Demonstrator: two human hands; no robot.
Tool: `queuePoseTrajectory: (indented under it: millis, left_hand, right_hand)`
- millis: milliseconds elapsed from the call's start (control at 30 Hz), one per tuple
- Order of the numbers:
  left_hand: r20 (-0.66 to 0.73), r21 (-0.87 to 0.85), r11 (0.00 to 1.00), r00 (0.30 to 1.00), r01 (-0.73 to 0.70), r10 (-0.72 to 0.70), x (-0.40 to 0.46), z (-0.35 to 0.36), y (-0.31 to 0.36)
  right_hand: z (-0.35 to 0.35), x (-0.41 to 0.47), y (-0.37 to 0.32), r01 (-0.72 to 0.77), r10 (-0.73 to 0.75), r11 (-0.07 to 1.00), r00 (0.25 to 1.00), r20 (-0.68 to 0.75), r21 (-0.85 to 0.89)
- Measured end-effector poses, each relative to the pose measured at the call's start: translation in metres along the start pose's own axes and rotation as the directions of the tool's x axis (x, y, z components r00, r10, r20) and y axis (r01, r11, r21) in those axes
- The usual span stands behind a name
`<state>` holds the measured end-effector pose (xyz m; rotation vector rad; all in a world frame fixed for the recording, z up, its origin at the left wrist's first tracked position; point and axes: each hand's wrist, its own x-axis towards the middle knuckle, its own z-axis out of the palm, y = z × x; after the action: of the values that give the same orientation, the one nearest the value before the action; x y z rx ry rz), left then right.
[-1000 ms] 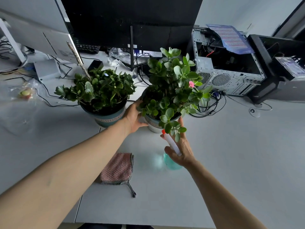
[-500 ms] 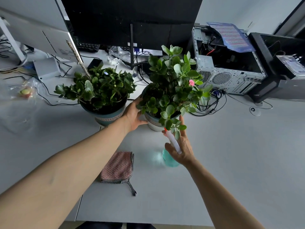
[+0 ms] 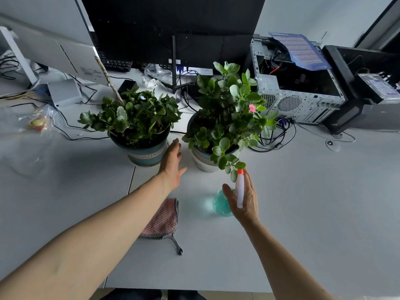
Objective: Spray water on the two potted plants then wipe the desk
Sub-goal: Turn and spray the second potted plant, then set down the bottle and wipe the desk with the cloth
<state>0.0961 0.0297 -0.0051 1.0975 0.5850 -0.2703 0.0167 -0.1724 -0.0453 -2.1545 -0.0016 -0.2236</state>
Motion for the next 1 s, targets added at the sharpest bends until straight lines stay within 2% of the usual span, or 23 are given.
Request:
queuePoseTrajectory:
  millis: [67, 133, 267, 333, 433, 500, 533, 600, 700, 800, 833, 900, 1000]
  left_hand:
    - [-0.025, 0.111, 0.992, 0.998, -0.059, 0.062, -0.007, -0.01, -0.008]
    - [-0.015, 0.295, 0.945, 0.988, -0.144, 0.155, -0.014, -0.025, -0.018]
    - [0.146, 0.628, 0.728, 0.96, -0.275, 0.237, -0.027, -0.067, -0.04]
    - [0.203, 0.773, 0.548, 0.943, -0.319, 0.263, -0.031, -0.091, -0.052]
    - [0.318, 0.924, 0.154, 0.928, -0.349, 0.196, -0.033, -0.125, -0.067]
    - [0.371, 0.926, -0.113, 0.922, -0.359, 0.107, -0.032, -0.147, -0.077]
    - [0.39, 0.906, -0.208, 0.918, -0.369, 0.07, -0.032, -0.156, -0.081]
    - [0.418, 0.857, -0.335, 0.909, -0.391, 0.008, -0.032, -0.173, -0.09]
    - [0.436, 0.805, -0.431, 0.899, -0.407, -0.035, -0.034, -0.187, -0.097]
    - [0.449, 0.792, -0.441, 0.892, -0.422, -0.048, -0.039, -0.189, -0.099]
    - [0.455, 0.784, -0.45, 0.889, -0.427, -0.05, -0.039, -0.189, -0.099]
    - [0.459, 0.774, -0.466, 0.887, -0.428, -0.052, -0.04, -0.191, -0.099]
    - [0.468, 0.774, -0.458, 0.882, -0.438, -0.053, -0.038, -0.192, -0.098]
  right_hand:
    - [0.004, -0.006, -0.005, -0.107, 0.107, 0.994, 0.994, -0.009, -0.016]
    - [0.007, -0.008, -0.009, -0.13, 0.13, 0.991, 0.992, -0.005, -0.018]
    - [0.008, -0.014, -0.012, -0.199, 0.2, 0.98, 0.979, -0.036, 0.027]
    - [0.011, -0.02, -0.01, -0.267, 0.273, 0.959, 0.96, -0.063, 0.092]
    - [0.02, -0.032, -0.006, -0.383, 0.406, 0.906, 0.907, -0.113, 0.183]
    - [0.028, -0.042, -0.001, -0.482, 0.502, 0.864, 0.848, -0.171, 0.146]
    - [0.033, -0.049, 0.0, -0.527, 0.541, 0.841, 0.819, -0.189, 0.122]
    - [0.046, -0.065, -0.002, -0.599, 0.603, 0.796, 0.772, -0.202, 0.089]
    - [0.071, -0.091, -0.015, -0.696, 0.689, 0.716, 0.695, -0.208, 0.045]
    - [0.102, -0.112, -0.034, -0.748, 0.728, 0.664, 0.646, -0.228, 0.003]
    - [0.112, -0.117, -0.04, -0.742, 0.72, 0.67, 0.655, -0.227, -0.02]
    - [0.136, -0.126, -0.051, -0.686, 0.661, 0.719, 0.725, -0.193, -0.115]
    - [0.162, -0.128, -0.055, -0.447, 0.475, 0.821, 0.88, -0.009, -0.355]
